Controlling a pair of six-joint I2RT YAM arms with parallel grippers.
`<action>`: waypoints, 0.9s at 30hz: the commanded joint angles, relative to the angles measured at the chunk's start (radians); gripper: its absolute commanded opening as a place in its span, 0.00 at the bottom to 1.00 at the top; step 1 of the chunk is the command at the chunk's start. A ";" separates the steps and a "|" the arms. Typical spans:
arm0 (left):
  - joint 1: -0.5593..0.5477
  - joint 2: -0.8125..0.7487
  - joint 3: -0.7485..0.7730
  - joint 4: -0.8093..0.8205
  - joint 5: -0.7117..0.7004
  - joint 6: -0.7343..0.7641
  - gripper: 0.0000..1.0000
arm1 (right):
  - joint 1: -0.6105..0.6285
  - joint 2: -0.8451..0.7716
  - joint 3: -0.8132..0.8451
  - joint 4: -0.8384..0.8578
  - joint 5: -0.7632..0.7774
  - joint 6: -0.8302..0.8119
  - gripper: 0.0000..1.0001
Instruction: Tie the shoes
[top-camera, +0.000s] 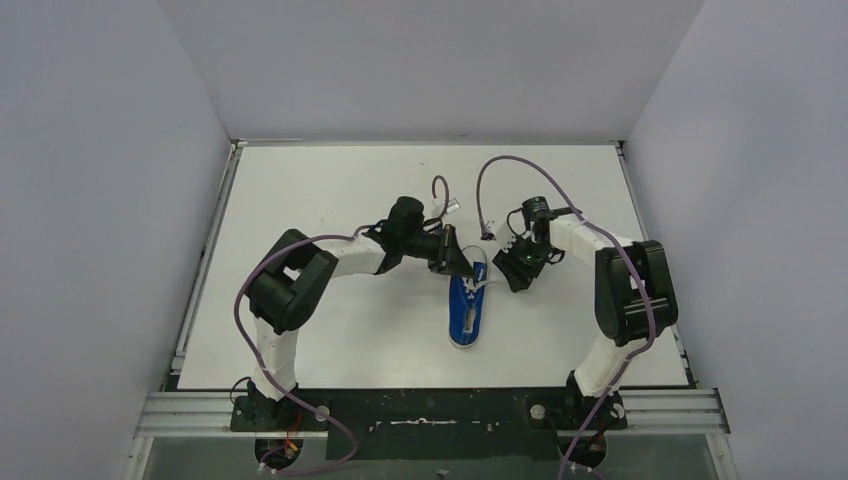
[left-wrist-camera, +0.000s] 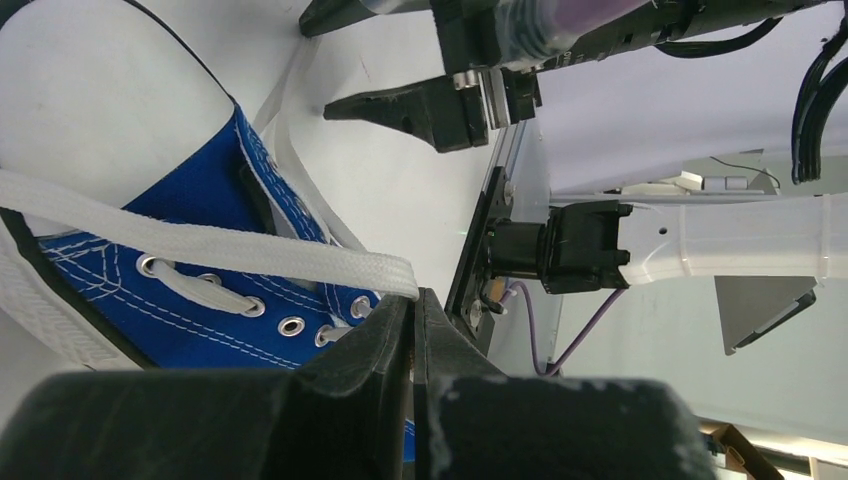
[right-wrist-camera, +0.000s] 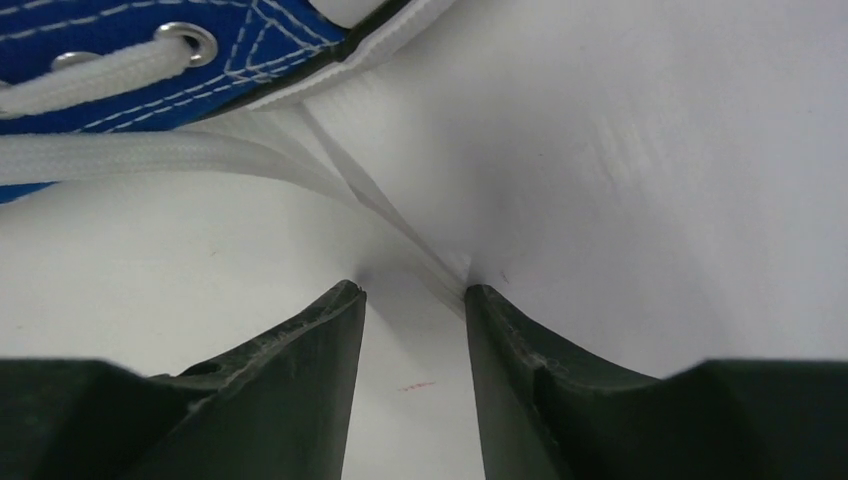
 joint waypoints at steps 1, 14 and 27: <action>0.008 0.012 0.007 0.086 0.036 -0.016 0.00 | 0.017 -0.034 -0.025 0.081 0.100 0.012 0.41; 0.013 0.023 0.010 0.070 0.030 -0.002 0.02 | 0.061 -0.316 -0.044 0.008 0.027 0.224 0.00; 0.022 0.035 0.000 0.095 0.059 -0.023 0.02 | 0.078 -0.578 -0.204 0.468 -0.236 0.778 0.00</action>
